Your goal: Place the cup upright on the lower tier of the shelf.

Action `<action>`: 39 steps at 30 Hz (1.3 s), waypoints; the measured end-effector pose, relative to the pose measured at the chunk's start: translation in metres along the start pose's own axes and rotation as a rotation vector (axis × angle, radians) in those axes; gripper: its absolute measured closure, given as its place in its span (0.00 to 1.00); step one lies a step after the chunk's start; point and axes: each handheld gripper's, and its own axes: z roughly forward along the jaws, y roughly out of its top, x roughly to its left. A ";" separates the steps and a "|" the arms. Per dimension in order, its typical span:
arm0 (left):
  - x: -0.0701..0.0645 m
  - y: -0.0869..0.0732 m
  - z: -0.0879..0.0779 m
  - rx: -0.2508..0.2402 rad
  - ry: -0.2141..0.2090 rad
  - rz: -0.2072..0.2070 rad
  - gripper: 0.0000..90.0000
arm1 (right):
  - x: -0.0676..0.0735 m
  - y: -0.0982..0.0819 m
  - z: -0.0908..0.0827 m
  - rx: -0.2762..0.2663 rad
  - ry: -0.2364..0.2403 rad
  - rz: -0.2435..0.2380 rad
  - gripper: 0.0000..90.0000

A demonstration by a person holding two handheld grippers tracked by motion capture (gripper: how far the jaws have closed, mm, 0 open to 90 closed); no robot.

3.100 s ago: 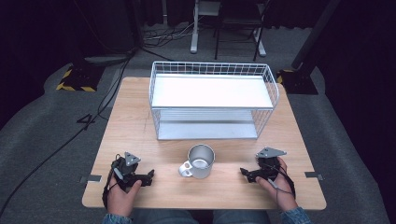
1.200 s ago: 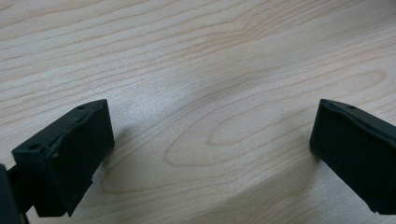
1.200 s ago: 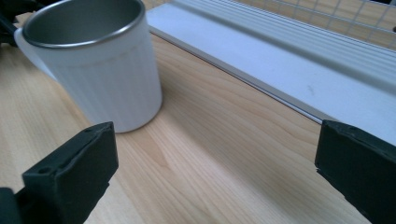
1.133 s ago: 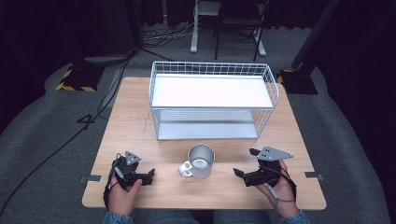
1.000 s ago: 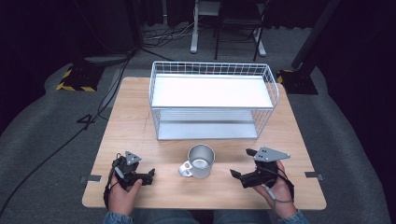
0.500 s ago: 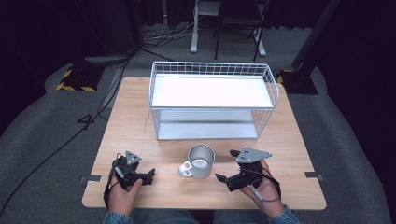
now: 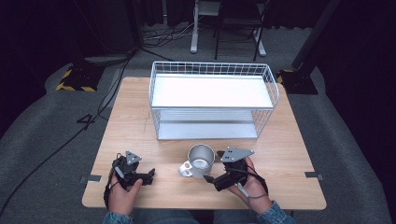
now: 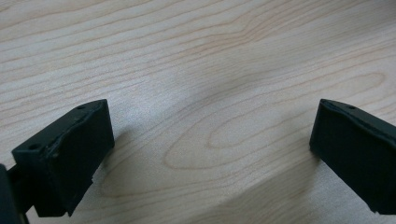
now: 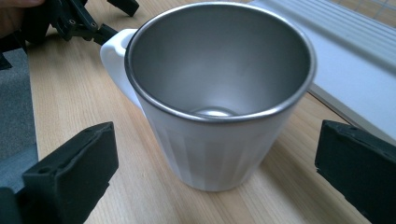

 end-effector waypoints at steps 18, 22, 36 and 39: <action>0.000 0.000 0.000 0.000 -0.001 0.004 0.00 | 0.000 -0.006 0.037 -0.023 0.023 0.019 0.00; 0.000 0.000 0.000 0.000 -0.001 0.003 0.00 | 0.000 -0.006 0.042 -0.038 0.009 0.023 0.00; 0.000 0.000 0.000 0.001 -0.001 0.004 0.00 | 0.002 -0.007 0.053 -0.066 -0.019 0.039 0.01; 0.000 0.000 0.000 0.000 -0.001 0.004 0.00 | 0.002 -0.007 0.053 -0.076 -0.007 0.034 0.03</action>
